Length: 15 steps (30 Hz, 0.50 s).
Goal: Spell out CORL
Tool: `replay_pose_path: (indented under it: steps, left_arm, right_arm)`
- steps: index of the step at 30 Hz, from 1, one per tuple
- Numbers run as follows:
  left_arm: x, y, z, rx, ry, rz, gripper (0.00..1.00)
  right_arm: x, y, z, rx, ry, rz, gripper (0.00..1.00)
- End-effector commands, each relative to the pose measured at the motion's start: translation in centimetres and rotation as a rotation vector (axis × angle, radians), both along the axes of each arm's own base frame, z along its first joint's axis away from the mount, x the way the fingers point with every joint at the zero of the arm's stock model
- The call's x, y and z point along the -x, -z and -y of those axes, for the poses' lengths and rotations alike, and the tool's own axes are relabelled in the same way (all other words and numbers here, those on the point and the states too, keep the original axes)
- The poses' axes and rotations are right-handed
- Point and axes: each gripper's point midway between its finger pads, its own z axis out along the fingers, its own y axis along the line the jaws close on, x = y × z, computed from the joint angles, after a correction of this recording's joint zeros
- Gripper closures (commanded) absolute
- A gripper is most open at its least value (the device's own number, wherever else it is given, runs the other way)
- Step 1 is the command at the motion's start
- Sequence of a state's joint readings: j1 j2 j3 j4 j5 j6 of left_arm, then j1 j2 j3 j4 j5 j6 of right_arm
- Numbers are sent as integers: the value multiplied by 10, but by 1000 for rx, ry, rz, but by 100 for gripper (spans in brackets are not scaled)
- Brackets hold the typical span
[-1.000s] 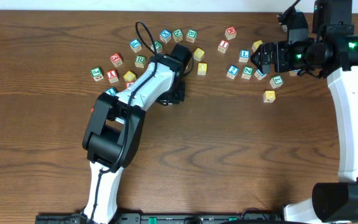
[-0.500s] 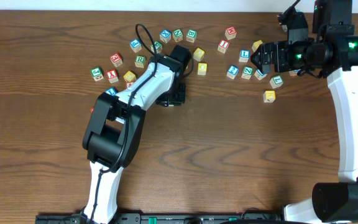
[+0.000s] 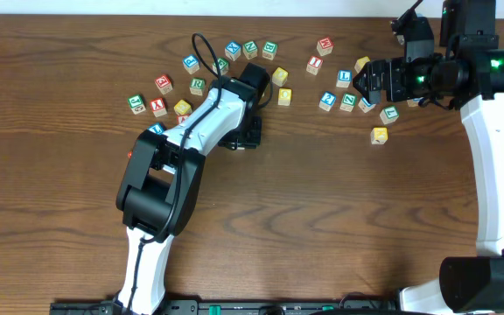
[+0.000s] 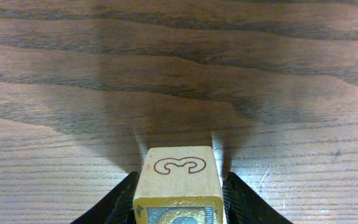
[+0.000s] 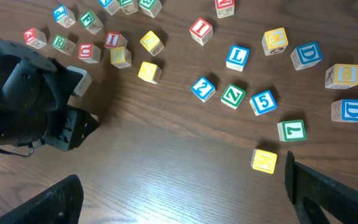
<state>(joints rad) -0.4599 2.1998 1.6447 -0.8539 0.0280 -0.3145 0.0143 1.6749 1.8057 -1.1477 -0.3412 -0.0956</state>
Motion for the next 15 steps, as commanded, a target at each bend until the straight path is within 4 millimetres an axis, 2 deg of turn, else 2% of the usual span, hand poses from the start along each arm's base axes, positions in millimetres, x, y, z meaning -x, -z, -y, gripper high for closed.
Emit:
replay_pose_path:
  steps: [1,3,4,9,12,15]
  left_arm:
    - [-13,-16,5,23,10,37,58]
    - [-20,-28,8,36,10,64,57]
    - [-24,-36,10,44,11,81,52]
    - [-45,-86,17,93,41,201,43]
    - [-54,-117,13,122,28,272,38]
    - [-60,-144,-1,141,-3,330,38]
  right_arm:
    - [-2,-9,-2,-4,-10,24,1]
    - [-2,-9,-2,-4,-10,24,1]
    - [-2,-9,-2,-4,-11,24,1]
    - [-2,-9,-2,-4,-10,24,1]
    - [-2,-9,-2,-4,-11,24,1]
    - [-2,-9,-2,-4,-10,24,1]
